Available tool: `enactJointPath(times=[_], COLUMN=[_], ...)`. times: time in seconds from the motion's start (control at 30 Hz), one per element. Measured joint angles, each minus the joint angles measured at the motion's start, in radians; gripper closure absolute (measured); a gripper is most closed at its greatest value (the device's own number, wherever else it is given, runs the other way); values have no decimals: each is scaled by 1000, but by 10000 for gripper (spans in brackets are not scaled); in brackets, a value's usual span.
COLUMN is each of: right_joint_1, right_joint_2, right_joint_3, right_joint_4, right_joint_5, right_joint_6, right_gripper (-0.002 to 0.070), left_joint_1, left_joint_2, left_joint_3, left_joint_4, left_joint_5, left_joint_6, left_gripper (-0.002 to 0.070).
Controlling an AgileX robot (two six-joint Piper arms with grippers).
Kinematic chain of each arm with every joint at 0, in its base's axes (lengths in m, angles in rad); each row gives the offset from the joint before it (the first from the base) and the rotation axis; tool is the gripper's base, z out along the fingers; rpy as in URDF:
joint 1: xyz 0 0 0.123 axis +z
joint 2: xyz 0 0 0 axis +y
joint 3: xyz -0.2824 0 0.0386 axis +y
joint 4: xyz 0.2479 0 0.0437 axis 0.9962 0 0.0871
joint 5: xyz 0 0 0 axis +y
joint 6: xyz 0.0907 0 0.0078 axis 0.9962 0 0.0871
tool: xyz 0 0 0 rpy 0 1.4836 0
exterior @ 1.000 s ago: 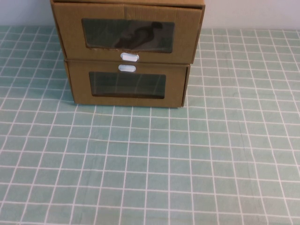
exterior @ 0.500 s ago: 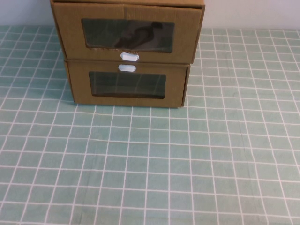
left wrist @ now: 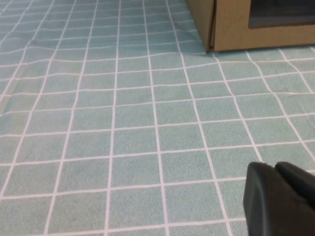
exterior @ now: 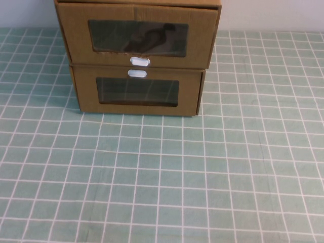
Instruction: Close the shoe box
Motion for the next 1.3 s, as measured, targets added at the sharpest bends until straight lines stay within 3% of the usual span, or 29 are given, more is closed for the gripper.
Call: enactJointPath(times=[0.43, 0.67, 0.9, 1.03, 1.3], right_joint_1=[-35, -288, -541, -611, -631], right_joint_2=[-32, -170, -175, -175, -175], right_joint_3=[0, 0, 132, 270, 295], right_joint_4=[6, 11, 158, 203, 197], right_joint_5=[4, 6, -89, -233, -163], right_joint_6=[0, 0, 0, 0, -6], right_gripper=[690, 690, 690, 690, 690], left_joint_1=[0, 0, 0, 0, 0], left_joint_2=[0, -2, -2, -2, -2], left_joint_3=[0, 0, 0, 0, 0], left_joint_4=[2, 2, 2, 2, 2], left_joint_5=[0, 0, 2, 2, 2], left_joint_6=[-4, -4, -4, -4, -4], left_gripper=[680, 680, 680, 680, 680])
